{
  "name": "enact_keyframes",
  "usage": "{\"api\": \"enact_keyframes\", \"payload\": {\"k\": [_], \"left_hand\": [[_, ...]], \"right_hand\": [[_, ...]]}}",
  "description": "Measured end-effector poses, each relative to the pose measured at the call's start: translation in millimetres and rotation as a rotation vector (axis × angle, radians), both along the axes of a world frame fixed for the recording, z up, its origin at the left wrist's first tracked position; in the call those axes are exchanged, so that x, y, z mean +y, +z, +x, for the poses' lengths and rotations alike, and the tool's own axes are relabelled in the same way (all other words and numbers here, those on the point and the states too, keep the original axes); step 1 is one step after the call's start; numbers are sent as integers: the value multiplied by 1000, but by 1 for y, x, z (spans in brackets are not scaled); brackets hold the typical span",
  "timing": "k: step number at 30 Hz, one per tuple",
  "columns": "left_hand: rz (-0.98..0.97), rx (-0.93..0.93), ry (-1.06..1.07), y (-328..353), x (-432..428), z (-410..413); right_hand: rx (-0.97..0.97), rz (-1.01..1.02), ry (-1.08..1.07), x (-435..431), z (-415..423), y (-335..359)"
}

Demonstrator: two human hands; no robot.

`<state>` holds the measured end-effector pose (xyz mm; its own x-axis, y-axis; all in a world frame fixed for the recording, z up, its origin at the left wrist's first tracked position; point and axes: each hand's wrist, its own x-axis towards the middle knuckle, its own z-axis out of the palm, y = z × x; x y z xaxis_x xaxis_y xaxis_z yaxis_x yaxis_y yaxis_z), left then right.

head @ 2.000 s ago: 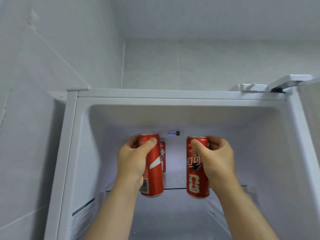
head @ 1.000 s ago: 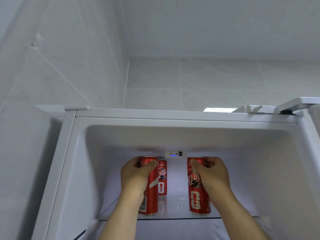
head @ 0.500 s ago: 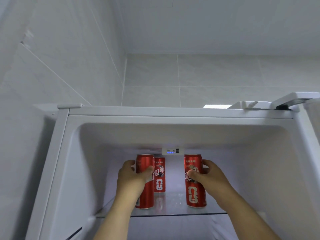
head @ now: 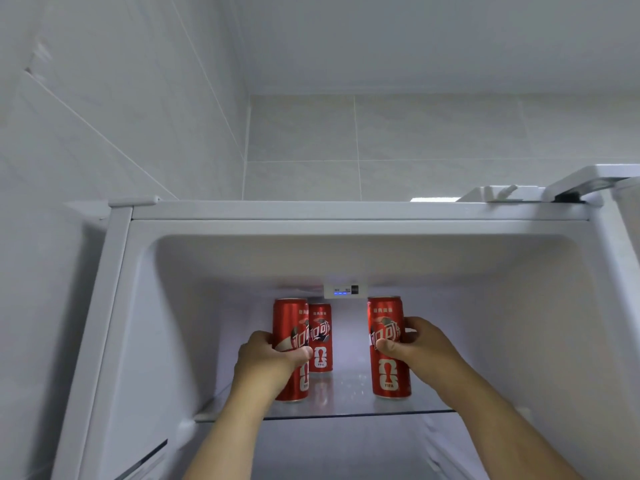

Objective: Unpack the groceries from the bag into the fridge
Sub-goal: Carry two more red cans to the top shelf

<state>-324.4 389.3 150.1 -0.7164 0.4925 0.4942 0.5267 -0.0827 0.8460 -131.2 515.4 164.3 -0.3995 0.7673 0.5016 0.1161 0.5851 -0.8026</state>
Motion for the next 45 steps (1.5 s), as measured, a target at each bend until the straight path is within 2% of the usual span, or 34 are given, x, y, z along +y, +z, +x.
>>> {"api": "enact_keyframes", "payload": {"k": [5, 27, 34, 45], "left_hand": [[-97, 53, 11, 4, 1, -1], [-234, 31, -186, 25, 75, -9], [-392, 59, -206, 43, 98, -21], [-493, 136, -248, 46, 122, -45]], "right_hand": [[-64, 19, 19, 6, 1, 1], [-202, -2, -18, 66, -44, 11], [-244, -17, 40, 95, -53, 16], [-294, -30, 120, 135, -67, 18]]}}
